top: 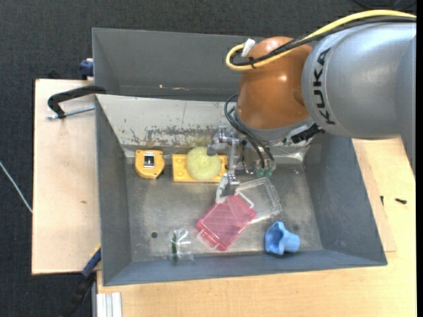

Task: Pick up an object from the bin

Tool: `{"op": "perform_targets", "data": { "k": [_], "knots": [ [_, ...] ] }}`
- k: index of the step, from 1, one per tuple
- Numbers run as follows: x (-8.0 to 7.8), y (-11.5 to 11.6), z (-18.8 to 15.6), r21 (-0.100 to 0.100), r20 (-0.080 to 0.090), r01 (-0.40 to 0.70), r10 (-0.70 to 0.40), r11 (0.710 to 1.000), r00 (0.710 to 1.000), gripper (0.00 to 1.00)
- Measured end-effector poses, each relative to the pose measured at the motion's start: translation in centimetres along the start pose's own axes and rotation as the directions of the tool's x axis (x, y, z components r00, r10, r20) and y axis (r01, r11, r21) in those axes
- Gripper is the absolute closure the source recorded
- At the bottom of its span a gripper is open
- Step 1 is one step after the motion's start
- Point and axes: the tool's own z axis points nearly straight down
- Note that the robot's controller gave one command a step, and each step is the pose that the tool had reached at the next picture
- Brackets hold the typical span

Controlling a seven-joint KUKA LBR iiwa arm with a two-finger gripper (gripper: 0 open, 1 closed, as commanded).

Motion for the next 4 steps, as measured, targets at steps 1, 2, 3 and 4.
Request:
{"op": "perform_targets", "data": {
  "k": [1,2,3,4],
  "knots": [
    [0.1,0.5,1.0,0.000,-0.001,0.011,-0.011,1.000,1.000,0.00],
    [1.4,2.6,0.9,0.000,-0.011,0.007,-0.007,1.000,1.000,0.00],
    [0.9,-0.2,4.1,0.000,0.008,0.267,-0.267,0.964,0.964,0.00],
    [0.5,-0.5,6.4,-0.002,0.008,0.365,-0.365,0.931,0.931,0.00]
  ]
}}
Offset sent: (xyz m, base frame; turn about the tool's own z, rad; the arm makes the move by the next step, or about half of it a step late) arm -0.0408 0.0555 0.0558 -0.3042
